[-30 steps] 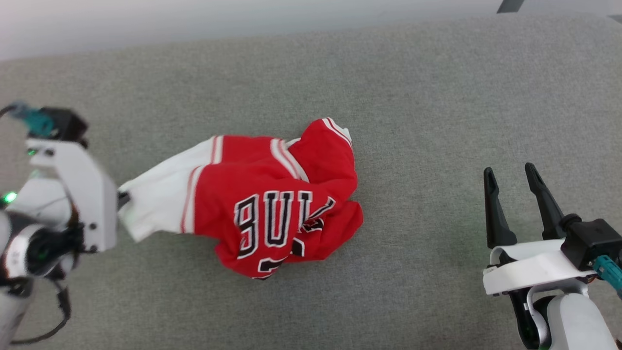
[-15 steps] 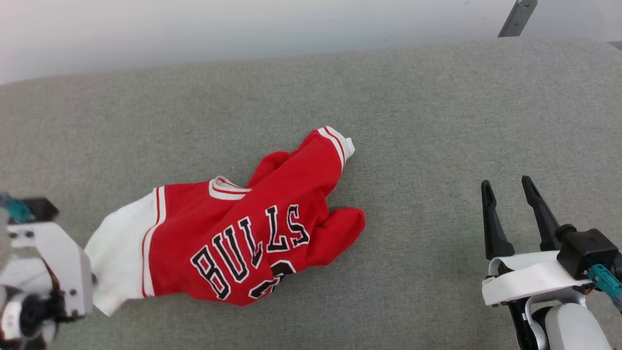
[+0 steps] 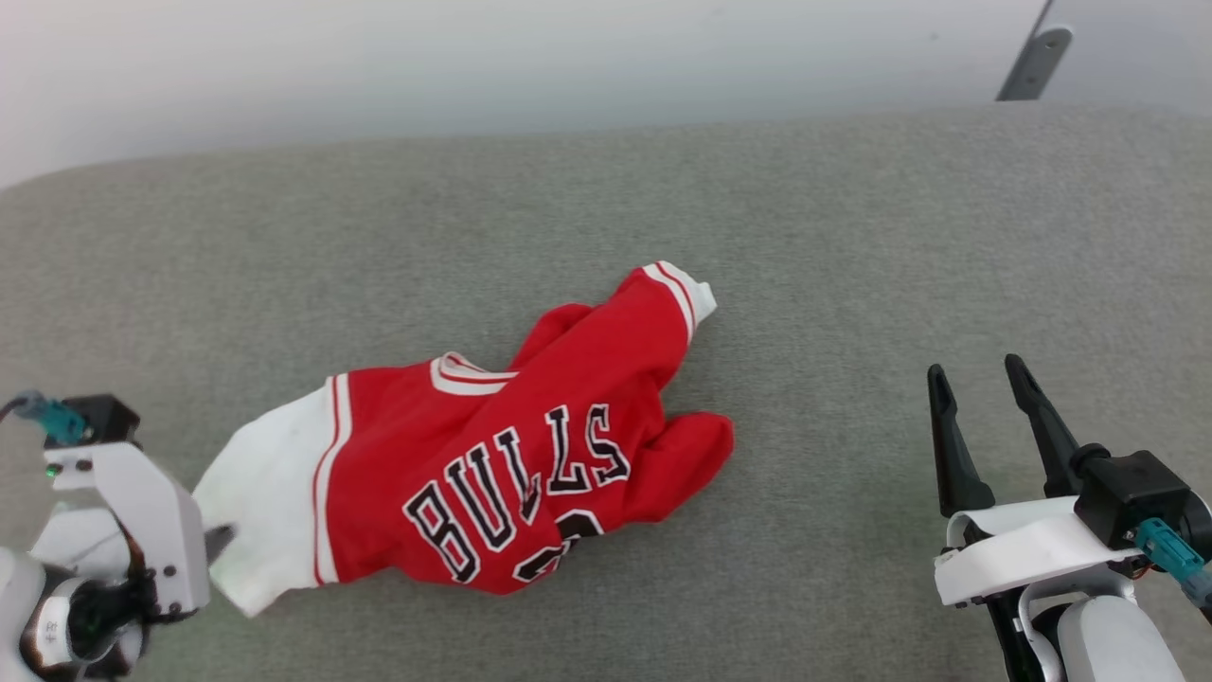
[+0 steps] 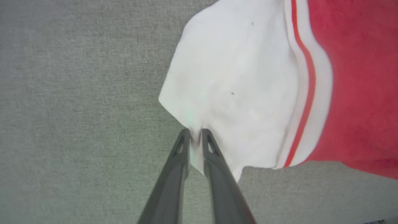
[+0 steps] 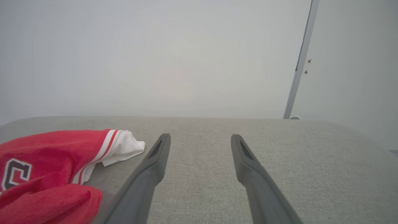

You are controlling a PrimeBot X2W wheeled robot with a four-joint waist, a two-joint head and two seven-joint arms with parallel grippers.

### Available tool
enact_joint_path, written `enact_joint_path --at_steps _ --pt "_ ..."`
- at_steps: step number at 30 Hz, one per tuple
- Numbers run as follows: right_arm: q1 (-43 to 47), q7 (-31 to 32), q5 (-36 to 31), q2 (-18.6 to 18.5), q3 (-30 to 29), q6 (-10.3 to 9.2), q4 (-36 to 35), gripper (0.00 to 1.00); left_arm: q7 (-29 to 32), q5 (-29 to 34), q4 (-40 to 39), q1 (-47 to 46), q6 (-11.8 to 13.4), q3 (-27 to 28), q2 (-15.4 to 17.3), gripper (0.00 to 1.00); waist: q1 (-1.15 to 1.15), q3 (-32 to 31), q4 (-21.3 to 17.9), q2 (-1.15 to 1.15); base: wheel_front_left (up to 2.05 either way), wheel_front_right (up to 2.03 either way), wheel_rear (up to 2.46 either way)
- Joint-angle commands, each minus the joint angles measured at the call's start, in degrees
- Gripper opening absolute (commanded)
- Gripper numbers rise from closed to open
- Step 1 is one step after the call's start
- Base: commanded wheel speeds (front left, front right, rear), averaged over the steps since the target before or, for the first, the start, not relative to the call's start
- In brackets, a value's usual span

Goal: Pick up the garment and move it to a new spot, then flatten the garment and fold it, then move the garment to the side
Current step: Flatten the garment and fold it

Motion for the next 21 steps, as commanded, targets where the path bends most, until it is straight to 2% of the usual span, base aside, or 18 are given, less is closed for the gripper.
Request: enact_joint_path --at_steps 1,5,9,21 --pt "-0.13 -0.04 0.89 -0.58 0.31 -0.08 0.33 1.0 -1.17 0.34 -0.57 -0.79 -0.78 0.22 -0.58 1.0 0.0 -0.79 1.32 0.0 0.0 0.0 0.0" --pt "-0.77 -0.04 1.21 -1.64 1.23 -0.08 1.37 1.0 -6.51 1.37 -2.37 -0.4 -2.08 1.11 -1.37 1.0 0.0 -1.82 3.68 0.0 0.0 0.0 0.0" --pt "-1.16 -0.04 1.7 -2.68 1.56 -0.08 2.67 1.0 -14.77 3.64 -4.65 0.59 -3.48 2.28 -2.4 1.0 0.0 -2.94 6.23 0.0 0.0 0.0 0.0" --pt "-7.02 2.14 5.18 -6.85 4.62 -0.09 11.92 1.0 -45.34 9.81 -7.81 8.21 -2.73 8.71 -7.12 1.0 0.0 -4.11 13.31 0.0 0.0 0.0 0.0"
